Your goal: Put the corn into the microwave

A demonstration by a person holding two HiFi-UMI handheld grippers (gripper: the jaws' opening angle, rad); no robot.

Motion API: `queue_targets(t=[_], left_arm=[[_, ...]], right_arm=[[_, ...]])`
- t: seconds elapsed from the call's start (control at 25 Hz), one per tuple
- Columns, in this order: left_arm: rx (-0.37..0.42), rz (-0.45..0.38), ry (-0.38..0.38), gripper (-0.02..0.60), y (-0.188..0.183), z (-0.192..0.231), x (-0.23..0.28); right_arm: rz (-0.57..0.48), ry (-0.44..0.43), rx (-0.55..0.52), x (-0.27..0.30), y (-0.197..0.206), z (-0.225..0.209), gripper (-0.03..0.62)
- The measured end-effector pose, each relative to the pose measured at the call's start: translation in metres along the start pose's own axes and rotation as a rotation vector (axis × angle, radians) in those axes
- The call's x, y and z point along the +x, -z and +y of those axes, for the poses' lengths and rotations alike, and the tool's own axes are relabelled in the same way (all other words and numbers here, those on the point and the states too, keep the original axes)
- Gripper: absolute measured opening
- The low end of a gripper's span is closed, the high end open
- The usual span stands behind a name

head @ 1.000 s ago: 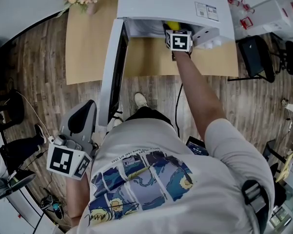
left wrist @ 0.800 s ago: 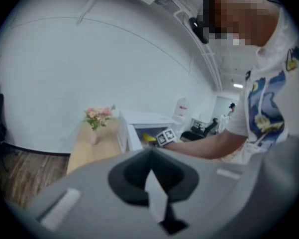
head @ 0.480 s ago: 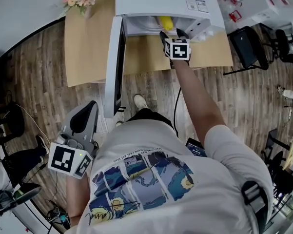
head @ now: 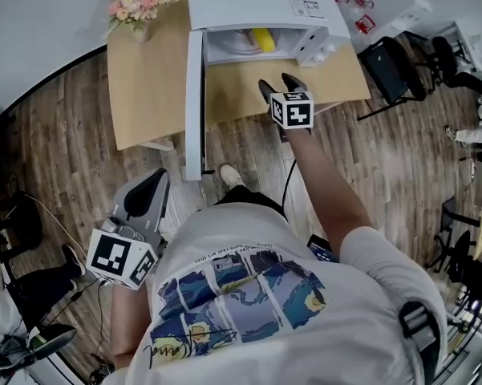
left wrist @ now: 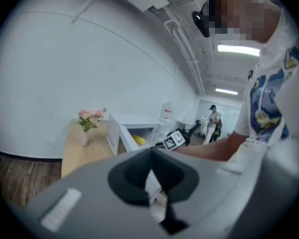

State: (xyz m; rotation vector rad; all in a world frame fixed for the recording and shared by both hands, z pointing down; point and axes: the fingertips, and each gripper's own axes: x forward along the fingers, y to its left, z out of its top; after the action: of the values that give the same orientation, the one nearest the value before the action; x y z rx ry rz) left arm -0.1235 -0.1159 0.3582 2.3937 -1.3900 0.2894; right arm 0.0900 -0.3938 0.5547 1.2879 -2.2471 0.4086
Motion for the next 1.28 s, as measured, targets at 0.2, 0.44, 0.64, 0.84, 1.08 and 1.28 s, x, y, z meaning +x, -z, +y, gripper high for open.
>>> queue_targets(t=[0.2, 0.44, 0.64, 0.84, 1.08, 1.28], left_arm=[[0.002, -0.008, 0.029, 0.01, 0.011, -0.002, -0.022], [-0.005, -0.003, 0.057, 0.01, 0.035, -0.004, -0.052], [-0.001, 0.001, 0.077, 0.009, 0.054, -0.009, -0.074], [-0.007, 0.001, 0.096, 0.009, 0.074, -0.015, -0.092], [-0.01, 0.019, 0.128, 0.009, 0.094, -0.026, -0.106], [-0.003, 0.032, 0.16, 0.009, 0.103, -0.038, -0.115]], right_arm=[[-0.007, -0.013, 0.013, -0.045, 0.012, 0.027, 0.273], [-0.029, -0.007, 0.018, -0.103, 0.027, 0.066, 0.104], [-0.032, -0.042, 0.037, -0.149, 0.042, 0.104, 0.045], [-0.045, -0.082, 0.035, -0.192, 0.051, 0.14, 0.015], [-0.05, -0.138, 0.006, -0.233, 0.06, 0.179, 0.011], [-0.056, -0.169, 0.003, -0.256, 0.065, 0.201, 0.009]])
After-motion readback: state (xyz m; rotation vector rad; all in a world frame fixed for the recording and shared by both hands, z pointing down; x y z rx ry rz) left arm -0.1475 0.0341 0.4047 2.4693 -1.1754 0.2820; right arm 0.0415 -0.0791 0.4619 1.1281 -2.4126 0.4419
